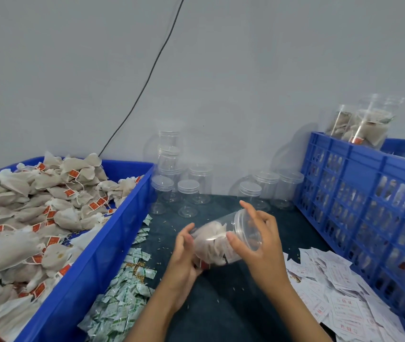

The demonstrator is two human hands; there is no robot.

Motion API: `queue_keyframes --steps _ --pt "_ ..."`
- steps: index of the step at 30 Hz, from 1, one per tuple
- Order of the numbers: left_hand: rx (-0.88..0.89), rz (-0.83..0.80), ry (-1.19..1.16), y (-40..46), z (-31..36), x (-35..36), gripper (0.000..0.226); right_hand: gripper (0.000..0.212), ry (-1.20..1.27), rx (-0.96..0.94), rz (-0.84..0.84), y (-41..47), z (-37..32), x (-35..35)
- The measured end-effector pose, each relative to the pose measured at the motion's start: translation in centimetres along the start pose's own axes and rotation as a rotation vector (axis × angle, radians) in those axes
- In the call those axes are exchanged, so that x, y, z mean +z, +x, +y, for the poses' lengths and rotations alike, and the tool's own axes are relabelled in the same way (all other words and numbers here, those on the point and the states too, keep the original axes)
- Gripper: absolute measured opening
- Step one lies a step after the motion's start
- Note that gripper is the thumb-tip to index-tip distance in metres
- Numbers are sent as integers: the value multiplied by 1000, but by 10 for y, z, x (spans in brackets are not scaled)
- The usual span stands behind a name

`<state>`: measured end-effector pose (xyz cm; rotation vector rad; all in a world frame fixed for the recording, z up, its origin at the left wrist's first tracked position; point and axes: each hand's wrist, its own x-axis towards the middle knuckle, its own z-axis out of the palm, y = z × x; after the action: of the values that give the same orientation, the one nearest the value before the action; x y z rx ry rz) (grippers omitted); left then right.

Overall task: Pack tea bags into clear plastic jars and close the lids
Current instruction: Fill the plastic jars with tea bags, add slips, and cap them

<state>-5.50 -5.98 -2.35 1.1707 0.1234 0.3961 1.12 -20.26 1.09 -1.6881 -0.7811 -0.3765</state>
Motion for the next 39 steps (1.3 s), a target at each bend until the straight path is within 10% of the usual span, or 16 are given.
queue_keyframes --steps 8,17,25,32,39 --pt "-190 -28 -143 -3 4 0 62 68 105 41 -167 1 -6 -2" --pt "-378 -226 -145 -2 3 -4 71 54 15 -138 -329 5 -10 -17" --pt "-162 -75 -173 2 -7 6 49 35 73 122 -23 3 -14 11" --pt "-242 -92 -329 4 -1 6 55 64 296 134 -342 5 -17 -15" --pt "-239 -97 -349 5 -1 3 60 64 130 173 -160 4 -14 -8"
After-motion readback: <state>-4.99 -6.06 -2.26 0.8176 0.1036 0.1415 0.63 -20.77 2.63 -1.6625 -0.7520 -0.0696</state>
